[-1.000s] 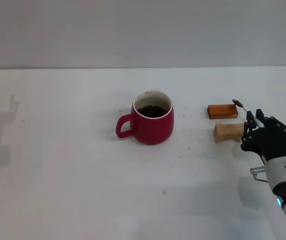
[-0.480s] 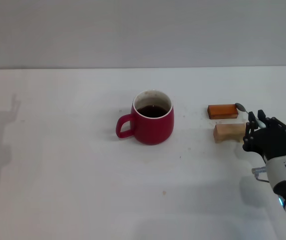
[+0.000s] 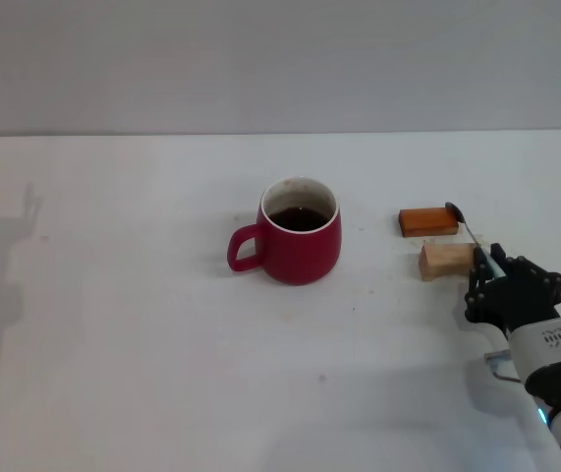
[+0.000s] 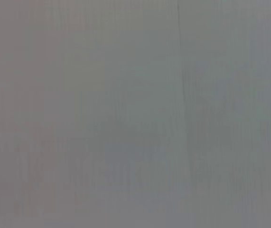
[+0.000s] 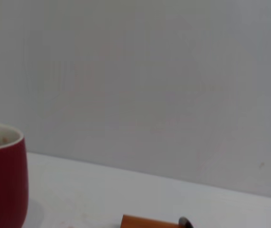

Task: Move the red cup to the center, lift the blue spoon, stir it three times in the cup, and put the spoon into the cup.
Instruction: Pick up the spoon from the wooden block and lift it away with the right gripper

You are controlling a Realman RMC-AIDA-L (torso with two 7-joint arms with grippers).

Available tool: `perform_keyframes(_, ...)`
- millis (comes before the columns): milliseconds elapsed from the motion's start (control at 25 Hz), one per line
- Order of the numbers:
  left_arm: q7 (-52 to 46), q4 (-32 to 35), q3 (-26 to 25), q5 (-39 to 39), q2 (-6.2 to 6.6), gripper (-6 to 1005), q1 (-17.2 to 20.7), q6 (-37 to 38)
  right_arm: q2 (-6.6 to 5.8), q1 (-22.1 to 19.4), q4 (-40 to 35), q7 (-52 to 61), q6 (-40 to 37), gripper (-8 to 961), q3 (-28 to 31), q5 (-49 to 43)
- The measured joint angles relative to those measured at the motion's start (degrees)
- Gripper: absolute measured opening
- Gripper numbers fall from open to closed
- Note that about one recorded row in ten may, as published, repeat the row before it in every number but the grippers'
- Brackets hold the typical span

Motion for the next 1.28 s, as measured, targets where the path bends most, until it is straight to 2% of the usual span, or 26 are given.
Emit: perform_keyframes(1280, -0.3, 0.0, 0.0, 0.0, 0.14, 847, 0.3, 0.7, 0.06, 0.2, 0.2, 0.8, 4.3, 133, 0.6, 0.4)
